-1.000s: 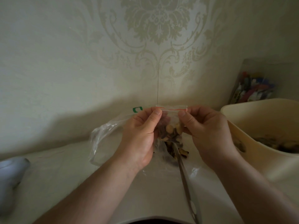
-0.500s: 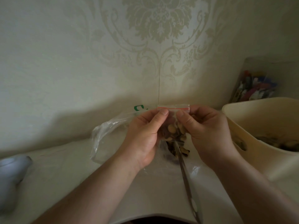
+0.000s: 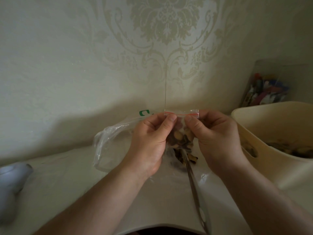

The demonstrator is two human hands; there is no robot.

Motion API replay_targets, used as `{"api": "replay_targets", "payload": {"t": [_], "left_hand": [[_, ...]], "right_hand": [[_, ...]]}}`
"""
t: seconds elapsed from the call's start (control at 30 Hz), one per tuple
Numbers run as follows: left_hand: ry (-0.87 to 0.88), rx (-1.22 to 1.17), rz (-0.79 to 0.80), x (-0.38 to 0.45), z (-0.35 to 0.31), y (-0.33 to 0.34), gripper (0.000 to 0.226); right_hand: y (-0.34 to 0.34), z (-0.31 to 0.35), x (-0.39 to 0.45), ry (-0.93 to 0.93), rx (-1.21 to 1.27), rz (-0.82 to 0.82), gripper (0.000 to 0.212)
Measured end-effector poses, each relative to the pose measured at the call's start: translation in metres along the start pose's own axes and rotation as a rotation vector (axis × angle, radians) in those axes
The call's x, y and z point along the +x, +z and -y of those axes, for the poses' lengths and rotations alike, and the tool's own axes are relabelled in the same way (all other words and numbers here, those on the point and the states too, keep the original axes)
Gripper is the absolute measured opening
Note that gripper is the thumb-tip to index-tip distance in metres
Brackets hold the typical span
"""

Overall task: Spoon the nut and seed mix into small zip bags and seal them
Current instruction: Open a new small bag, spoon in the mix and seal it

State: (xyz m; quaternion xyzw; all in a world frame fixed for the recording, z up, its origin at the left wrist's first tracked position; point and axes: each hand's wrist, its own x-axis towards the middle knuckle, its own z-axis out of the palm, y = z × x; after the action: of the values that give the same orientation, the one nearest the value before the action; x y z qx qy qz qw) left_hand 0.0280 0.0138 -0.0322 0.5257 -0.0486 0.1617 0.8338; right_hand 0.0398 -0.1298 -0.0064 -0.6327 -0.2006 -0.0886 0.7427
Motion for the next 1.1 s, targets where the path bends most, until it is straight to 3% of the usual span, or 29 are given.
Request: {"api": "replay_targets", "payload": {"t": [0.37,0.63,0.9,1.1], "left_hand": [[-0.014,0.027,-0.002,0.0010,-0.0011,-0.0026,0.038],[-0.024,0.038,-0.003,0.0009,0.0006,-0.0026,0.021],[0.006,0.039,0.002,-0.0016,-0.0011,0.0001,0.026],[0.052,0.106,0.001,-0.0030,0.0012,0.0019,0.019]], "right_hand": [[0.0006,0.0001,0.0003,0.037,0.003,0.007,0.009],[0.0006,-0.0022,0.0005,0.007,-0.031,-0.009,0.010],[0.0041,-0.0029,-0.0002,0.078,0.033,0.054,0.010],[0.0015,-0.0087,0.0042,0.023,-0.157,-0.012,0.001]]}}
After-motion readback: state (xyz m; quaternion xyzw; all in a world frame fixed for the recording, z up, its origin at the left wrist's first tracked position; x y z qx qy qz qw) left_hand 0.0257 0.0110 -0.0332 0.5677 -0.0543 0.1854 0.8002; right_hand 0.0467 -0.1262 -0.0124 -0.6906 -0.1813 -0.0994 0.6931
